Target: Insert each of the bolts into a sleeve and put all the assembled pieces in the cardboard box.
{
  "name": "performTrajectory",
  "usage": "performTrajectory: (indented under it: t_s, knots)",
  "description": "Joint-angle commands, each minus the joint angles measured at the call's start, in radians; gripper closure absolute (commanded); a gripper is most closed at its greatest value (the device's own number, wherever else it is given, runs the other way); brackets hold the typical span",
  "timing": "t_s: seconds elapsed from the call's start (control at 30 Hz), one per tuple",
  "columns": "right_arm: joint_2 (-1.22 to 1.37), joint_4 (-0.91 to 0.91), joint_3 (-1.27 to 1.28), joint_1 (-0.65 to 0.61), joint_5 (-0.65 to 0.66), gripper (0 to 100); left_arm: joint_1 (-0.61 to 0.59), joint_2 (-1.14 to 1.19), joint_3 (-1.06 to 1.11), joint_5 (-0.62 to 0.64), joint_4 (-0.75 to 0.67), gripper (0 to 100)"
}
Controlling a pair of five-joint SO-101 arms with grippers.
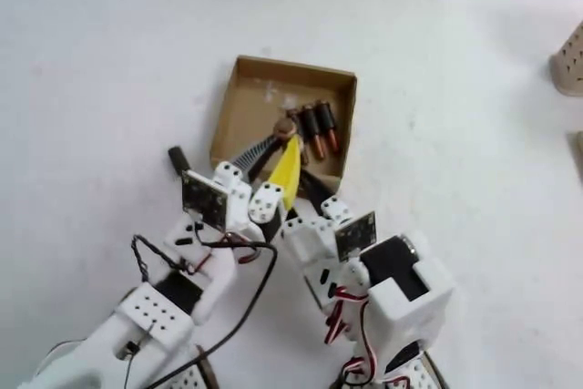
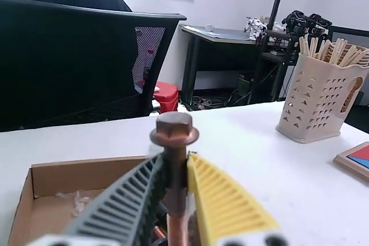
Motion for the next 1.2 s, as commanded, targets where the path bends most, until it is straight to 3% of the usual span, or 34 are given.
performTrajectory:
  t_s: [0.0,0.3,0.47,0.77,1.0,1.17]
  knots:
    - [-0.004,-0.019,0.005,0.008,-0.002,98.2,0.005,-0.010,-0.017,0.003,0.032,98]
    - [-0.004,-0.019,0.005,0.007,-0.002,98.2,-0.044,0.001,-0.034,0.003,0.031,98]
    - [-0.004,-0.019,0.005,0.007,-0.002,98.2,-0.044,0.153,-0.107,0.003,0.028,98]
    - [-0.004,-0.019,0.005,0.015,0.000,98.2,-0.027,0.458,-0.084,0.003,-0.318,98]
    - [-0.004,-0.019,0.005,0.016,0.000,98.2,-0.027,0.375,-0.015,0.003,-0.275,98]
    - [-0.013,-0.019,0.006,0.033,0.000,98.2,-0.025,0.245,0.017,0.002,-0.110,98]
